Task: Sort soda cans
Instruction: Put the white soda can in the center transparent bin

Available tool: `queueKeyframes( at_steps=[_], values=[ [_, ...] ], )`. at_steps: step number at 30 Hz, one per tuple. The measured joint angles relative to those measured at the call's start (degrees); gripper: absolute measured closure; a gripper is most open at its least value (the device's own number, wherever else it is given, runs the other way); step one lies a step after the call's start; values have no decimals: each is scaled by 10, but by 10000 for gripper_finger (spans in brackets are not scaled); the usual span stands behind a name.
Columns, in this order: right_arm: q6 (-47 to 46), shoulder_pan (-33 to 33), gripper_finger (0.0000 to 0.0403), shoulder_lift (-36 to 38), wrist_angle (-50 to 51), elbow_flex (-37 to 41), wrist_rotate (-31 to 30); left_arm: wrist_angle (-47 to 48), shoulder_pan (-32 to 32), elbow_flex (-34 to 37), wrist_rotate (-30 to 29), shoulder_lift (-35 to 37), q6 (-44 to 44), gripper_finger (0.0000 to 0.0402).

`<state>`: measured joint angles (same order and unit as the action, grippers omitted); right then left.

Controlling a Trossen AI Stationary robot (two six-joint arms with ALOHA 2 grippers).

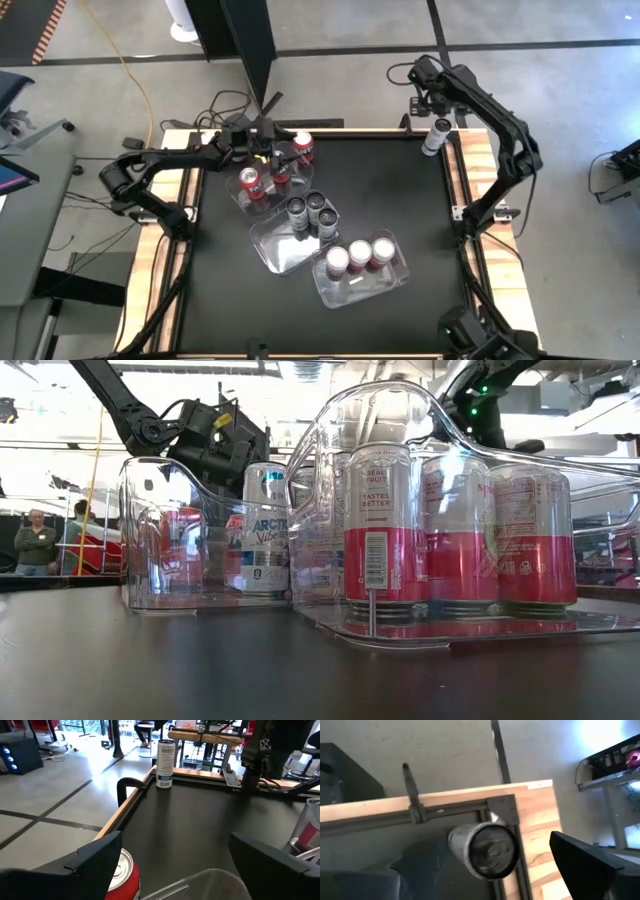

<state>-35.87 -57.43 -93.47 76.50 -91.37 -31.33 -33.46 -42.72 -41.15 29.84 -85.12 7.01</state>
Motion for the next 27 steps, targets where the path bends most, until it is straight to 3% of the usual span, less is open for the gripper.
queueKeyframes(
  at_steps=[9,27],
  values=[
    [-21,-7,13,-30,-4,27,39,2,0,0,15,0,0,42],
    [-75,-11,13,-34,-2,58,41,6,0,1,15,0,5,42]
  ],
)
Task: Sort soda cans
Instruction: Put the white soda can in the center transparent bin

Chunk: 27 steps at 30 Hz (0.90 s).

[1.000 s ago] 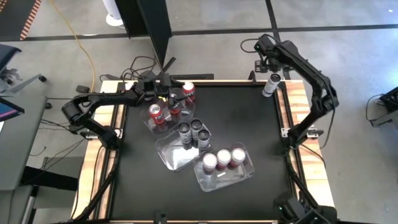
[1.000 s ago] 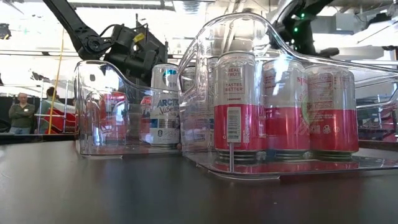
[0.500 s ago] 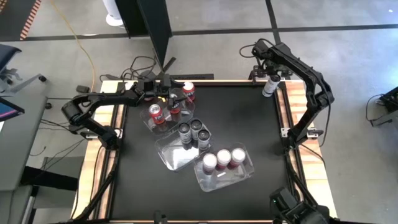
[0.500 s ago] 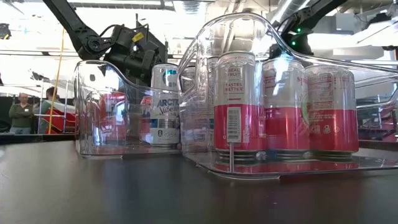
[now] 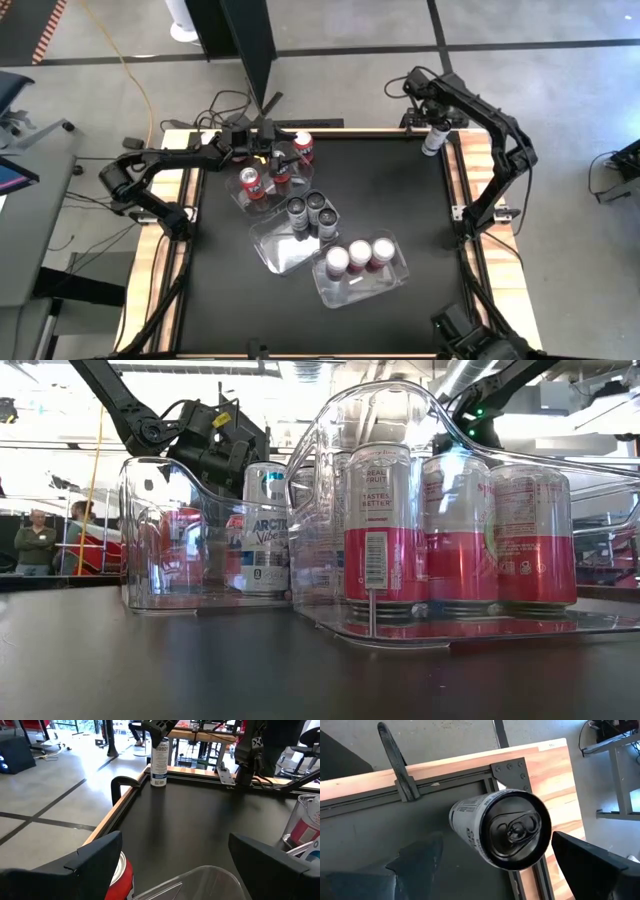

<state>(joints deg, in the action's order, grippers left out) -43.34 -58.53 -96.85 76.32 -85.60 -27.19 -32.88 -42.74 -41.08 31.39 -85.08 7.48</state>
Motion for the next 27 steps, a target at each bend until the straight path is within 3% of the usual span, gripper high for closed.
queueKeyframes(
  at_steps=[27],
  values=[
    [-121,15,19,0,-19,35,-45,5,0,0,0,0,1,42]
  ],
)
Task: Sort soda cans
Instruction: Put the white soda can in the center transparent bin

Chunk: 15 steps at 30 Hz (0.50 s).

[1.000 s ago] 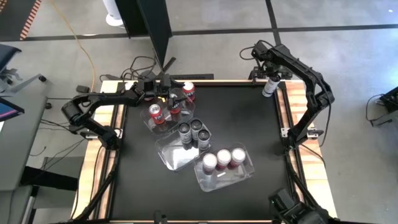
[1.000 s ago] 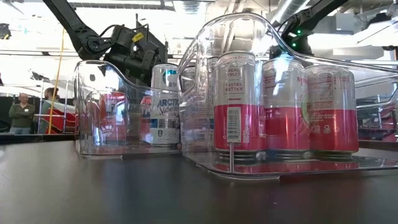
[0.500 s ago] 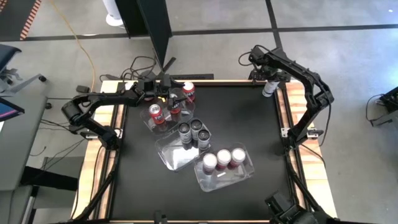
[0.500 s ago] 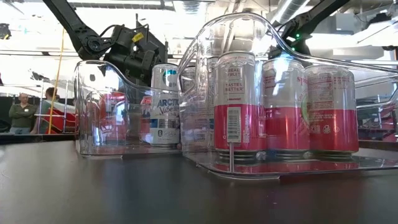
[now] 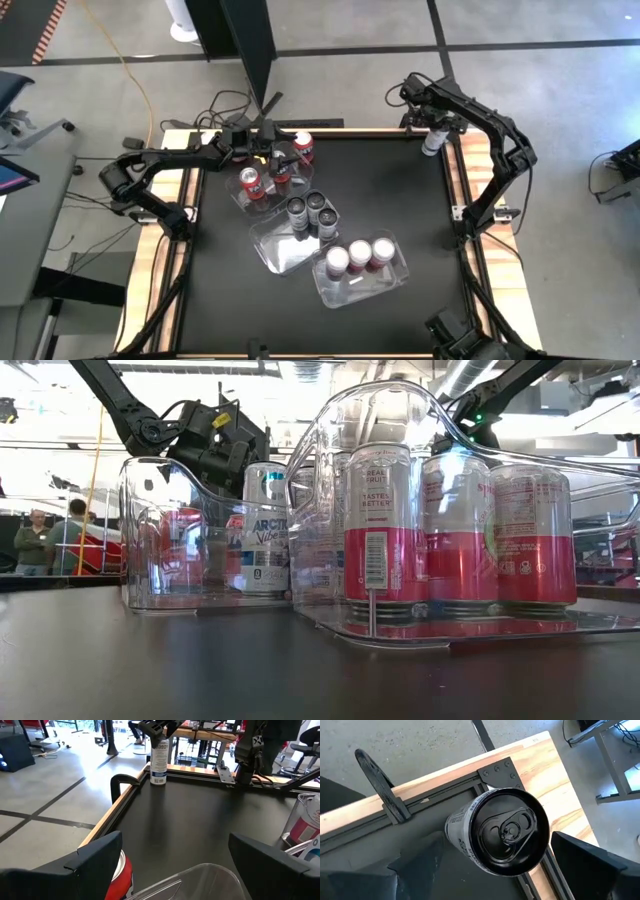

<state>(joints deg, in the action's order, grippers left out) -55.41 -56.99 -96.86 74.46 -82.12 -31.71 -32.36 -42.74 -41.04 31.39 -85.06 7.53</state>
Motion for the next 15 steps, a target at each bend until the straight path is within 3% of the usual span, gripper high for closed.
queueKeyframes(
  at_steps=[8,15],
  values=[
    [-55,13,19,0,14,4,-21,-1,0,0,0,0,2,42],
    [-119,27,20,0,-21,64,-47,-6,0,0,0,0,-1,42]
  ],
)
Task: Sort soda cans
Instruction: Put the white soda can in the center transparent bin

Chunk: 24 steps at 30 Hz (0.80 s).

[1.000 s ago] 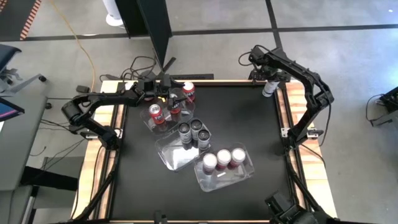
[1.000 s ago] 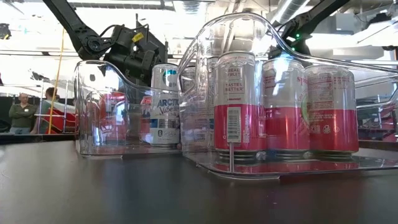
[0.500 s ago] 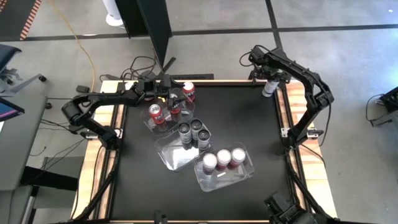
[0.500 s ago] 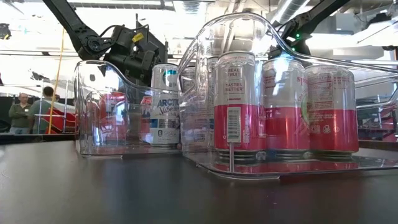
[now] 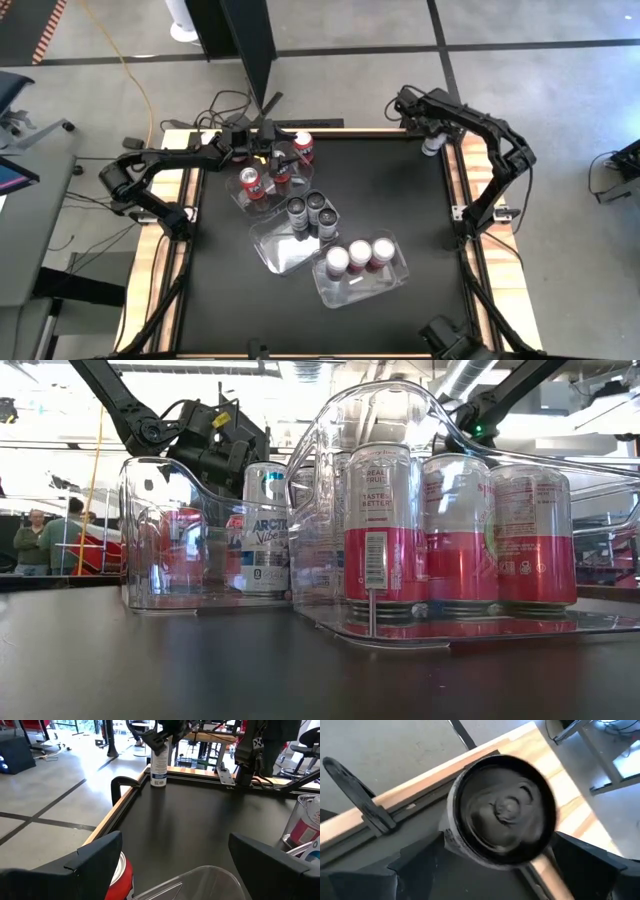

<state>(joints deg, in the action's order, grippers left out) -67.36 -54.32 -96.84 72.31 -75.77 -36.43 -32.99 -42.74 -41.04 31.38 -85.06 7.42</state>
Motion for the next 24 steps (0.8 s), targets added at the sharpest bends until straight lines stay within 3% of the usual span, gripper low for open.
queueKeyframes(
  at_steps=[7,24],
  values=[
    [-21,5,20,0,-96,50,-32,6,0,0,0,0,-3,42],
    [-63,17,21,0,-177,108,-92,6,0,0,0,0,-3,42]
  ],
)
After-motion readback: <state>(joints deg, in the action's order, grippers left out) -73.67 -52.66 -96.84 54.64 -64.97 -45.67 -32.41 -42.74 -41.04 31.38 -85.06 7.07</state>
